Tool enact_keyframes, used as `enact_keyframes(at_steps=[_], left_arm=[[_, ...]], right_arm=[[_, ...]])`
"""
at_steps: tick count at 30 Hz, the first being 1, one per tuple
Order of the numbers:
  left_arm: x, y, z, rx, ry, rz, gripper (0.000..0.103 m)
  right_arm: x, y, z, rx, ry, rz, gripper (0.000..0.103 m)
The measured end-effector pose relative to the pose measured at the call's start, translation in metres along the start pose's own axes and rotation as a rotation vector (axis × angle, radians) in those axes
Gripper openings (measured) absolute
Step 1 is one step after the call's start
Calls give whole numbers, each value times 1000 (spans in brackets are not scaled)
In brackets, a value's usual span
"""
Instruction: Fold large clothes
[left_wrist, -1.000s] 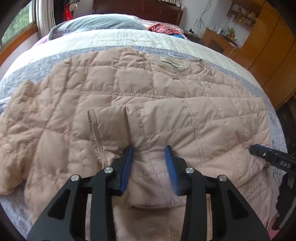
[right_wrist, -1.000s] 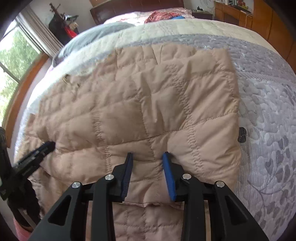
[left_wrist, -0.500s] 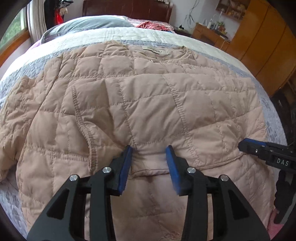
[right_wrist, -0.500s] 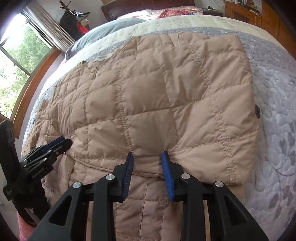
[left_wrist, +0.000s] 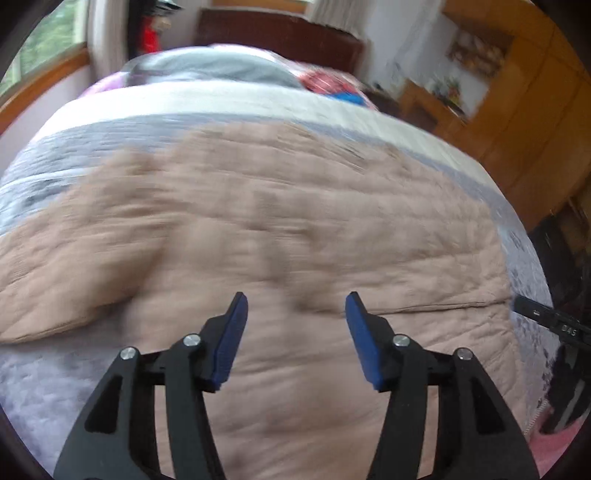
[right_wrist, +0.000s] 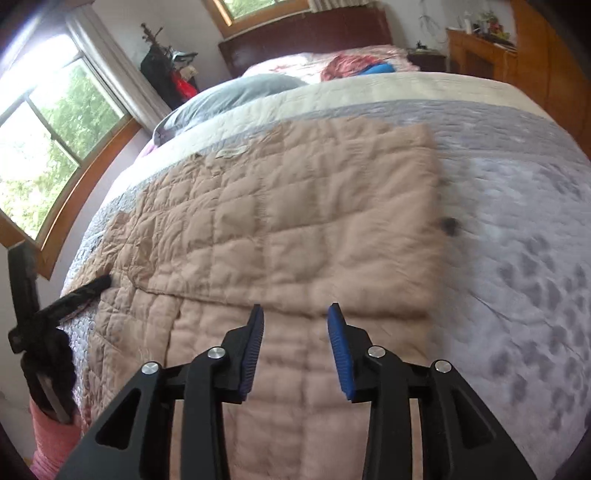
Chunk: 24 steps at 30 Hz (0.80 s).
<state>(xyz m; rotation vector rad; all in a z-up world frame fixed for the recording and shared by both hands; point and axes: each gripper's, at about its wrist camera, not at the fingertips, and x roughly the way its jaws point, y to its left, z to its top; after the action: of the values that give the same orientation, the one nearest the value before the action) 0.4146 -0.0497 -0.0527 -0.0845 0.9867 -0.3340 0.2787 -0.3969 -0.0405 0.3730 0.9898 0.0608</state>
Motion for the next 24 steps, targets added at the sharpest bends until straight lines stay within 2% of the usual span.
enact_keyframes(at_steps=[3,7,9,12,14,18,22,24], left_arm=[[-27,65,-11,-101,-23,89,59],[-59,157,-33,-269,-38,247,59],[-72,206,-47,-388,-42,305,58],[-86,256,-58,-501,-56,371,57],[-91,284,-62,-567,-63,381,57],[-93,329,-65,-707,-88,332,57],[-86,356,-64,-793,-105,280,56],[-79,368,-64,-841,-110,263,49]], right_arm=[[-6,-15,-15,14,0,-6,38],[2,-23,-27,17,22,-17,38],[8,-22,-29,13,38,-25,38],[11,-21,-32,0,48,-41,38],[12,-22,-32,3,51,-42,39],[15,-23,-33,12,54,-48,39],[19,-25,-36,14,57,-47,39],[21,-25,-36,19,57,-43,39]])
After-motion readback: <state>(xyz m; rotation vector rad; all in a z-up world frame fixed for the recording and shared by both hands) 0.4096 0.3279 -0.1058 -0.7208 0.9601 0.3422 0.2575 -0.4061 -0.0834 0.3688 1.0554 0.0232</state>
